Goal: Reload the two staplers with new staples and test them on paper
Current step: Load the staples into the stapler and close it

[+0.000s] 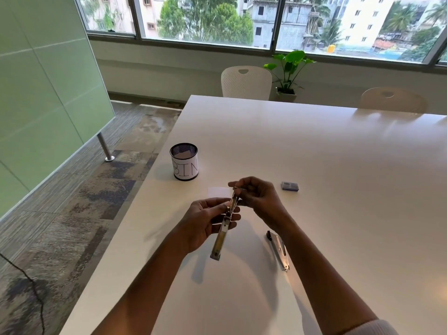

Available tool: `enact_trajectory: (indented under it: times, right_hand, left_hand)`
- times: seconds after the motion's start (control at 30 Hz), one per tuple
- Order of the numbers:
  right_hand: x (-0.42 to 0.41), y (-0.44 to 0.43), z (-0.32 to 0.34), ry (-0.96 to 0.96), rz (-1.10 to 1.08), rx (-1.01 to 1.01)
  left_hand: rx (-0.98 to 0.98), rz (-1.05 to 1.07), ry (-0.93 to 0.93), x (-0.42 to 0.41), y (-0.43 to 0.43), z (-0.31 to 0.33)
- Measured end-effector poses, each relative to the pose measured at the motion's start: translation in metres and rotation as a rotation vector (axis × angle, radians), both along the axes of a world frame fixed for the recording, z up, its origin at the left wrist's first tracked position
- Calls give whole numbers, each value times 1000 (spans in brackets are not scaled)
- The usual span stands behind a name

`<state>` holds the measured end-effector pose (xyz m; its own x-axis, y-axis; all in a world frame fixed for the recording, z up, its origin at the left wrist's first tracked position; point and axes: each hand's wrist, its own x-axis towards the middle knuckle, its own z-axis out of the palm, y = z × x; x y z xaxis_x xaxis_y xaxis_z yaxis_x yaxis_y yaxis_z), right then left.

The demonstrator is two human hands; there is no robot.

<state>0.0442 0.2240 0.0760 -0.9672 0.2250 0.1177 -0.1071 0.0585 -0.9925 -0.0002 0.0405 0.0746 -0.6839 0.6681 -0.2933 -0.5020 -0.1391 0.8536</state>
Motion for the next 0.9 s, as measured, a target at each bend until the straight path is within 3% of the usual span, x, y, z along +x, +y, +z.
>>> enact_trajectory:
  times: [0.1,0.33,0.6,0.9]
  right_hand:
    - [0,-3,-4,10,-175,205]
    - [16,-17,-13,58,-455,350]
    - [28,-26,-16,207,-370,699]
    - [31,-28,-13,295,-253,779]
  left_hand:
    - [2,57,7,4,3,-3]
    - [3,170,52,13,9,-13]
    - [15,218,54,19,12,-20]
    - [7,231,67,19,10,-20]
